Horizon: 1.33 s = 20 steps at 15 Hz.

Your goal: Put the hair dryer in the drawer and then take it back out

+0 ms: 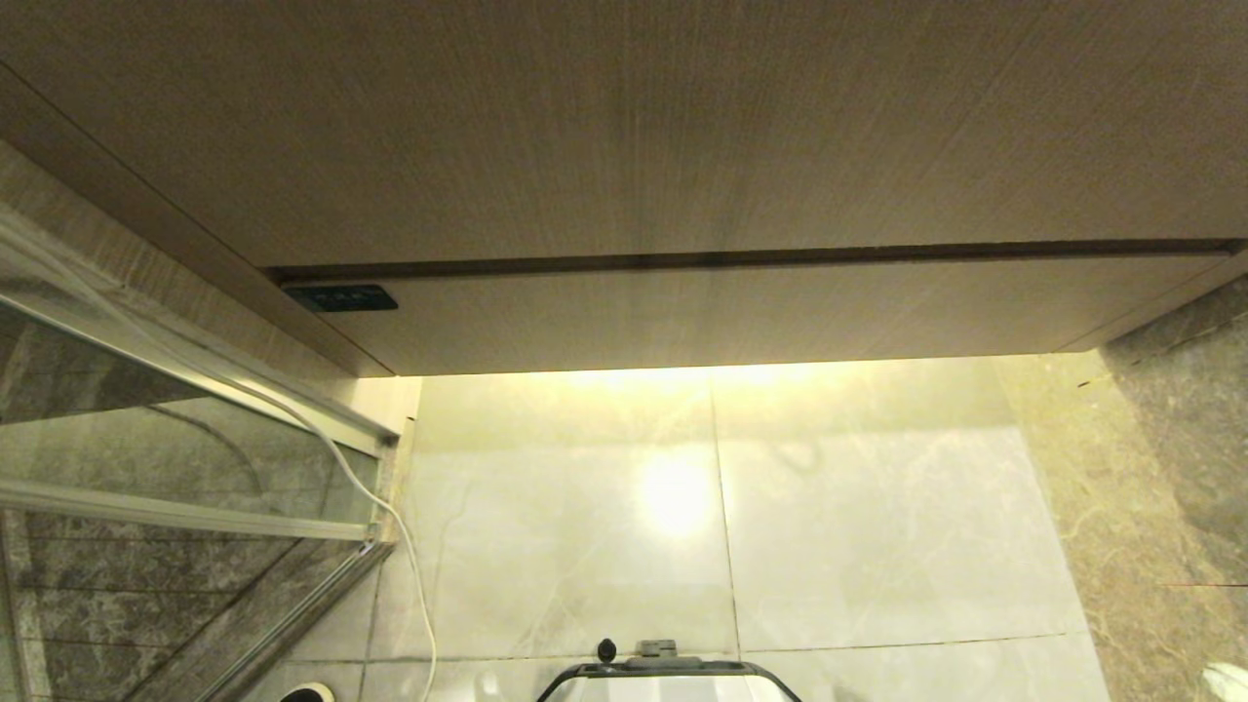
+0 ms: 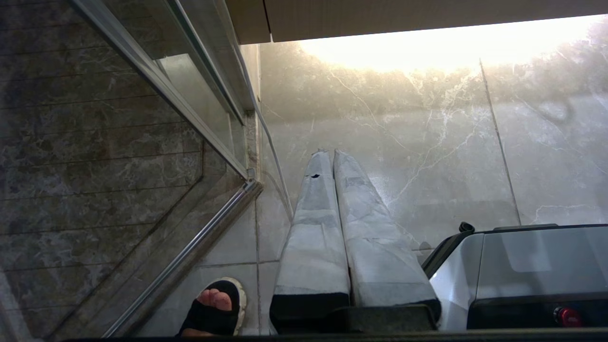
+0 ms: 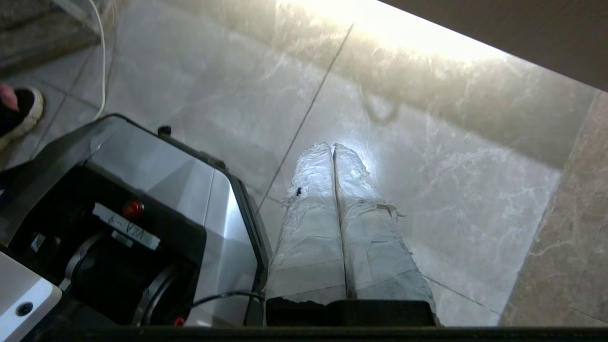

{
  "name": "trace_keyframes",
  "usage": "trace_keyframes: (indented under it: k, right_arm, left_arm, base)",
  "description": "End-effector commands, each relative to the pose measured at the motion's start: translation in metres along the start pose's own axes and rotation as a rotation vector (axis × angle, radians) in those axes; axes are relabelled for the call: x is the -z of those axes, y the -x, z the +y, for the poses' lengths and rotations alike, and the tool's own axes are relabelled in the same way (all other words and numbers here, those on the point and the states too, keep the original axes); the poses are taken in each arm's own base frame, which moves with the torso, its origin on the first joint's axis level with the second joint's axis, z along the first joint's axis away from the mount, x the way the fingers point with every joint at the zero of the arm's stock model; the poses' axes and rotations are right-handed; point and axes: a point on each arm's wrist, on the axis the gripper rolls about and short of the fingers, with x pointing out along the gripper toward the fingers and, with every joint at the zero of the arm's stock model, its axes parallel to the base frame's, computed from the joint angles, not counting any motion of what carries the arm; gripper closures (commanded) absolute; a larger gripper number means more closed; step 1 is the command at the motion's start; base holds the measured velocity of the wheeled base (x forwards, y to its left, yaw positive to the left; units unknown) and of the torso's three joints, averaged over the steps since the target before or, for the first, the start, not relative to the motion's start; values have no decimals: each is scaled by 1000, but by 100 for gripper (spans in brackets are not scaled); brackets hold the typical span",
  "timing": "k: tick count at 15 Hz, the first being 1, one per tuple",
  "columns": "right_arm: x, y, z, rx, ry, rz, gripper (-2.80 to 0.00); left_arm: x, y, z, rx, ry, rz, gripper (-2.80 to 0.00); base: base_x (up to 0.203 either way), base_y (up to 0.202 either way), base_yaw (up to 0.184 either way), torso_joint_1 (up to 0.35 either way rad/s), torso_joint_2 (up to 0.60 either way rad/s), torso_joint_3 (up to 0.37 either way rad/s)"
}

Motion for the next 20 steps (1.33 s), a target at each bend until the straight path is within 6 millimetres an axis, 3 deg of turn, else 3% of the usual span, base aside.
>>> trace_keyframes:
  k: [1,4,7,20]
  right_arm:
    - [28,25,14,56,5,-190,0]
    - [54,23,15,219,-166,-227,0]
    - [60,23,17,281,-172,-208,0]
    - [59,24,17,274,-223,-229,0]
  left_arm:
    - [0,0,0,1,-1,2,0]
    - [0,0,0,0,1,1,0]
    - [0,0,0,0,1,0,0]
    - [0,0,0,0,26,-1,0]
  base:
    - [0,0,0,0,0,0]
    - [0,0,0,0,0,0]
    - [0,0,0,0,0,0]
    - [0,0,0,0,0,0]
